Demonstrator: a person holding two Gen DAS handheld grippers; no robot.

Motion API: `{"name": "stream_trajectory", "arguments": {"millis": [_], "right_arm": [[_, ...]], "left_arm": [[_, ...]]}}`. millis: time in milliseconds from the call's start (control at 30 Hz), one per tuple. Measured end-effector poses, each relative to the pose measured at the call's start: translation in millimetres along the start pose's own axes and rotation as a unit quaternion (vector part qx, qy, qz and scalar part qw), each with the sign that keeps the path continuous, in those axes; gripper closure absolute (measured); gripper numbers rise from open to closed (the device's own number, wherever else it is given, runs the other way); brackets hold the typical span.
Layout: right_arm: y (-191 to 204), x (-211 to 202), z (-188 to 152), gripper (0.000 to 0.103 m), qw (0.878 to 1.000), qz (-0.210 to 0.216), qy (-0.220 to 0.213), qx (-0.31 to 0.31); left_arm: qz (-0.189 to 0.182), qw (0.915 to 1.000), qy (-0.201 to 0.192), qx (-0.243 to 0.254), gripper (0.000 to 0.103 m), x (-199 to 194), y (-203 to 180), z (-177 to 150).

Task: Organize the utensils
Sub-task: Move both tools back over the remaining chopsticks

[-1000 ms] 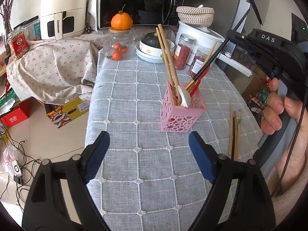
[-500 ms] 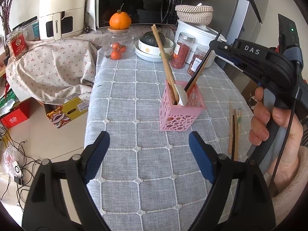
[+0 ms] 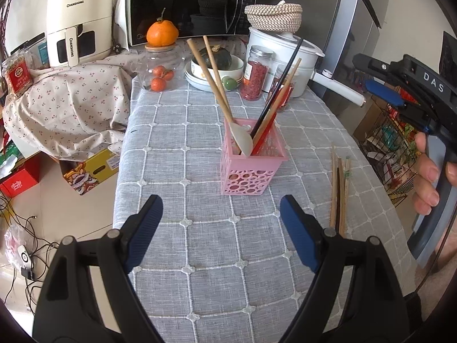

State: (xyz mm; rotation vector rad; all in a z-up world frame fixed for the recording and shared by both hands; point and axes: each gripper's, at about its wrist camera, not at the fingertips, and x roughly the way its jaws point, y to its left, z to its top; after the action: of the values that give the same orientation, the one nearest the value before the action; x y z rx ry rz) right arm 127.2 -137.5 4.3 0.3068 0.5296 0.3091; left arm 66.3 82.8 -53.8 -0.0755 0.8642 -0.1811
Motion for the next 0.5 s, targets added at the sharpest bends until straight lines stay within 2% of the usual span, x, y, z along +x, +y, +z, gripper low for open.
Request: {"name": "stream_trajectory", "arguments": {"millis": [267, 500], "right_arm": [[-38.0, -16.5, -13.9, 0.030, 0.998, -0.038, 0.036, -0.028], [-72.8, -15.6, -25.9, 0.022, 0.994, -0.061, 0.090, -0.026]], "left_arm": [[-0.014, 0.9997, 0.011, 0.017, 0.017, 13.8, -28.9, 3.1], [-0.019, 0.9982, 0.046, 0.033, 0.017, 39.9, -60.2, -0.9]]}}
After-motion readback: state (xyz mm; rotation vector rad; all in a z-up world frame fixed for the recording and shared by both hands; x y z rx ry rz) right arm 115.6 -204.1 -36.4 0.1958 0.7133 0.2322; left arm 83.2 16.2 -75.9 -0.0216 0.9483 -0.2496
